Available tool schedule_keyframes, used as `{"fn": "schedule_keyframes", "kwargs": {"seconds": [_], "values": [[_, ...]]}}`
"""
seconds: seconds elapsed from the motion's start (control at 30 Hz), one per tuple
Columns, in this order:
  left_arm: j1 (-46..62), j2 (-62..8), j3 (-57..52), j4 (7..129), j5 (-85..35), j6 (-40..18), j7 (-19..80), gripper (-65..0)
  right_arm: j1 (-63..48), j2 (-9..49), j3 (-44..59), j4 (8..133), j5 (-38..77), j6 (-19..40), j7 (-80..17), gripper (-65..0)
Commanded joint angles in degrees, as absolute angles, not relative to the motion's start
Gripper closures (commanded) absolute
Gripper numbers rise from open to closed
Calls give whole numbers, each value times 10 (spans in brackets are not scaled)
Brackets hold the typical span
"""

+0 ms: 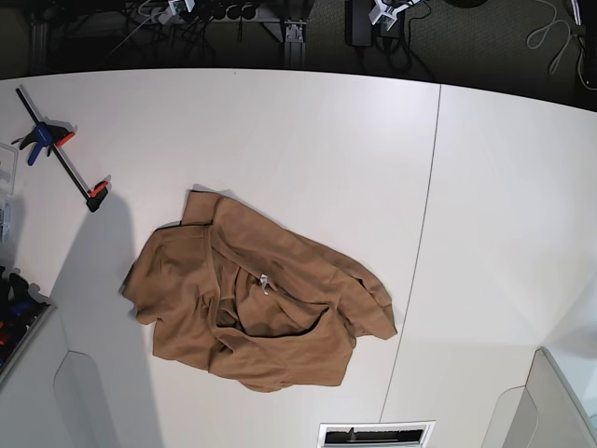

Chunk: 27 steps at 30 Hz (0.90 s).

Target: Layout the t-shirt on the table in an organized manner, then fold the t-shirt properly

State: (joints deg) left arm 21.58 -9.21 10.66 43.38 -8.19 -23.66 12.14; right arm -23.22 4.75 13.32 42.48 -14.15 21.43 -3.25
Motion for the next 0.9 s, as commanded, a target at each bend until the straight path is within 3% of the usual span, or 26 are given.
{"fn": "schedule_keyframes", "kwargs": {"seconds": [0.0, 0.23, 0.4, 0.6, 0.87], "values": [[231, -94, 93, 452, -87, -252, 118, -188, -253, 53, 134, 446, -139, 222, -28, -347], [321, -94, -14, 589, -102, -315, 118, -195, -359, 78, 134, 591, -58, 258, -28, -347], [381, -97, -66, 688, -154, -362, 127, -242, -430, 89, 134, 707, -13, 259, -28, -347], [432, -97, -128, 806, -215, -400, 180, -242, -512, 89, 136, 860, 25, 260, -28, -347], [480, -133, -214, 956, -314, -400, 244, -242, -589, 89, 136, 1053, 69, 260, -28, -347]]}}
